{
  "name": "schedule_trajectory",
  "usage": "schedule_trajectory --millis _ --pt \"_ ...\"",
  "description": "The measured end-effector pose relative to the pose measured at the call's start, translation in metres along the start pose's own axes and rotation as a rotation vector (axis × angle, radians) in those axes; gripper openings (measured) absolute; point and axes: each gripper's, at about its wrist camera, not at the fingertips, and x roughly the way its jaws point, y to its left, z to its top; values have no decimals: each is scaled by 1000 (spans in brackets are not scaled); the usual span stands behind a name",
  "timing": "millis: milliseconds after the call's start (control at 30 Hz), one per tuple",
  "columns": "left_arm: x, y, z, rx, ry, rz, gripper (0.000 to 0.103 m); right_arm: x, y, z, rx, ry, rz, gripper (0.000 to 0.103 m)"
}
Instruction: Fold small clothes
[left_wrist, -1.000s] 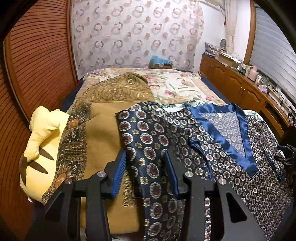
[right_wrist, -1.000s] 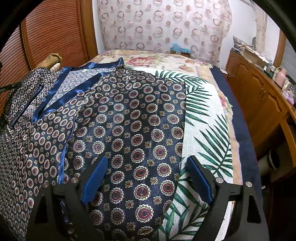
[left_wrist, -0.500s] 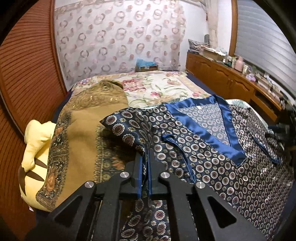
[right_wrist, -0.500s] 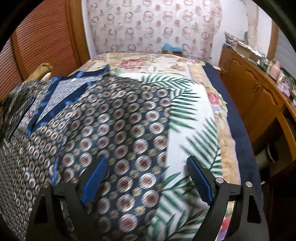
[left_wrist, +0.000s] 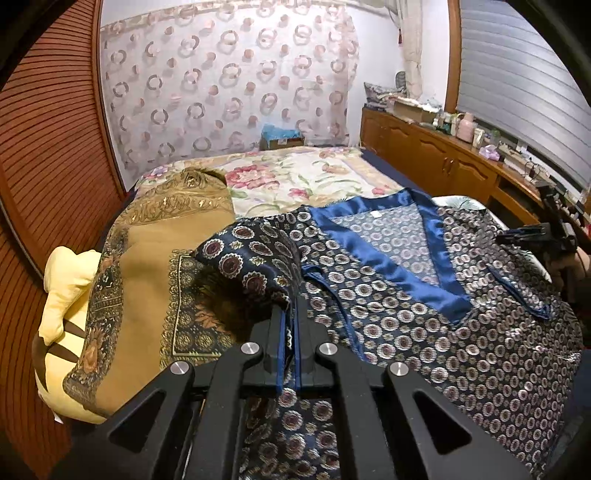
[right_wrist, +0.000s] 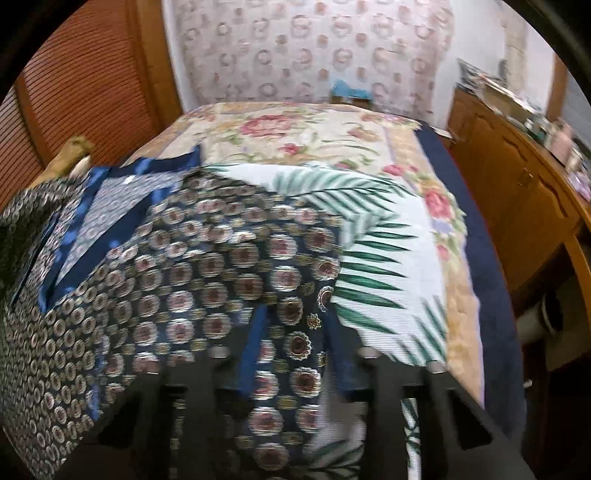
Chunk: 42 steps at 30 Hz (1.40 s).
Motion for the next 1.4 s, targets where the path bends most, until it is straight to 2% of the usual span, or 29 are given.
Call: schedule_trajectory --millis 67,333,533,700,867,1167,1400 --pt "-10 -3 -4 -1 -22 -15 4 -4 11 -2 -42 -9 7 5" --pt "-58 -7 -21 -37 -117 -55 4 -80 32 -24 -57 -222 90 2" --pt "-79 0 -45 -66 -132 -72 4 -118 33 -54 -55 -275 113 2" --pt "-90 13 -72 -102 -110 -43 4 -142 32 -85 -46 -299 128 1" --pt "-100 23 -94 -138 -91 -21 4 -154 27 -115 -25 -285 123 1" --pt "-119 23 -116 -118 -47 27 4 -175 20 -154 -33 -171 97 1" --pt "-111 22 -130 -104 11 43 4 -156 15 -162 0 -61 69 1"
